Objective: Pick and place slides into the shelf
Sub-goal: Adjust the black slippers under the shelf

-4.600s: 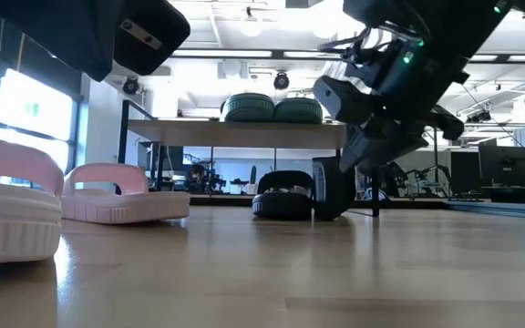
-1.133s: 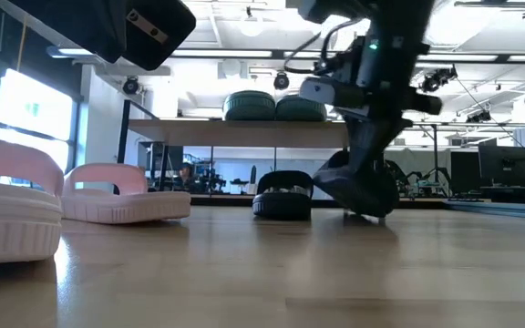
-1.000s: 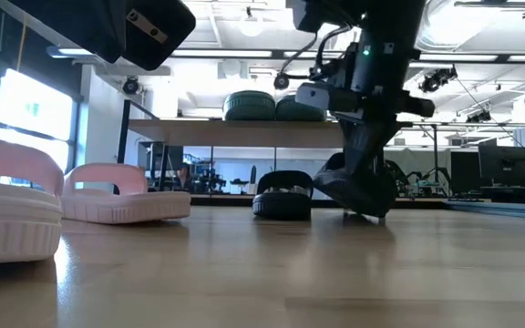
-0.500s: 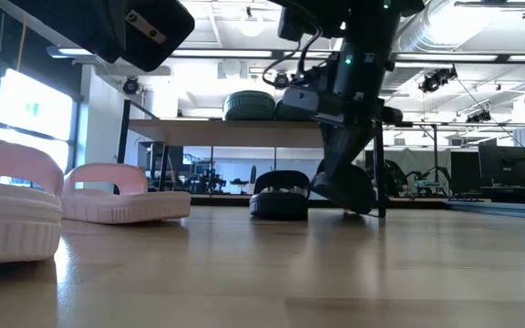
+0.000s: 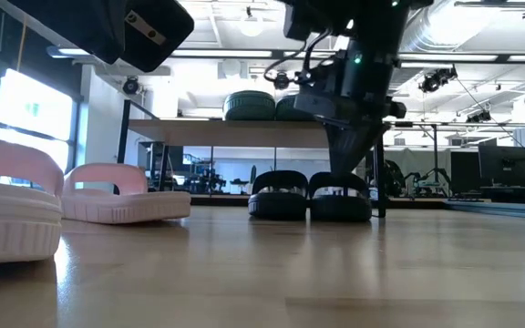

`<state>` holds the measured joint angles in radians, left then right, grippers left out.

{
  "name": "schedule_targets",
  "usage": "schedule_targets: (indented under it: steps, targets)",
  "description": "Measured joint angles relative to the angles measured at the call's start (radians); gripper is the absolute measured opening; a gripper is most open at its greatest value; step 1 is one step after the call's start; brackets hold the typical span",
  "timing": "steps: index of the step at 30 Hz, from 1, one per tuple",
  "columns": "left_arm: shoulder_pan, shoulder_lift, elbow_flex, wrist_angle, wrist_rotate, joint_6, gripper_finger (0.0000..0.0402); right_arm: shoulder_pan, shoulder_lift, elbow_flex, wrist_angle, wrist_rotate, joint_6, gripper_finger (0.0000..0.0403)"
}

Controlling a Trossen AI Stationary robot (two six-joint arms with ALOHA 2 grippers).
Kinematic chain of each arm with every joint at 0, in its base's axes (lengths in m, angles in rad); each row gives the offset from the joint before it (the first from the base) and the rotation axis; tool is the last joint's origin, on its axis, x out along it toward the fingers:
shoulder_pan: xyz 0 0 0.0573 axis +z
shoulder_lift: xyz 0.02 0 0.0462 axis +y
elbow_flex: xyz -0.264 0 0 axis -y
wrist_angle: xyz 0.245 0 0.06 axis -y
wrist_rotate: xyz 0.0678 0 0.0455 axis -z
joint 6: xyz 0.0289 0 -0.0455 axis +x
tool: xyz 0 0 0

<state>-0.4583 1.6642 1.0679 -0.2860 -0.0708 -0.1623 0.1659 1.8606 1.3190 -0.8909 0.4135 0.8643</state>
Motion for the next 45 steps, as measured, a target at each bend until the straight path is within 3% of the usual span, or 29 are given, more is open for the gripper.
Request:
schedule_targets:
  steps: [13, 18, 21, 26, 32, 39, 45]
  targets:
    - [0.000, 0.000, 0.000, -0.009, 0.000, 0.021, 0.0003, 0.233, -0.002, 0.042, -0.131, 0.145, -0.030, 0.0084]
    - [0.000, 0.000, 0.000, -0.008, 0.003, 0.023, 0.0003, 0.345, -0.002, 0.041, -0.125, 0.206, 0.127, 0.0042]
    - [0.000, 0.000, 0.000, 0.000, 0.025, 0.023, 0.0003, 0.412, -0.003, 0.009, -0.038, 0.283, 0.204, 0.0010]
    - [0.000, 0.000, 0.000, 0.002, 0.030, 0.023, 0.0003, 0.487, -0.002, -0.165, 0.200, 0.253, 0.319, 0.0004]
    - [0.000, 0.000, 0.000, 0.007, 0.030, 0.023, 0.0003, 0.451, -0.001, -0.334, 0.360, 0.338, 0.456, 0.0000]
    - [0.000, 0.000, 0.000, 0.008, 0.029, 0.016, 0.0003, 0.334, -0.001, -0.465, 0.712, 0.333, 0.329, 0.0000]
    - [0.000, 0.000, 0.000, 0.008, 0.028, 0.017, 0.0003, 0.275, -0.001, -0.499, 0.742, 0.375, 0.324, 0.0000]
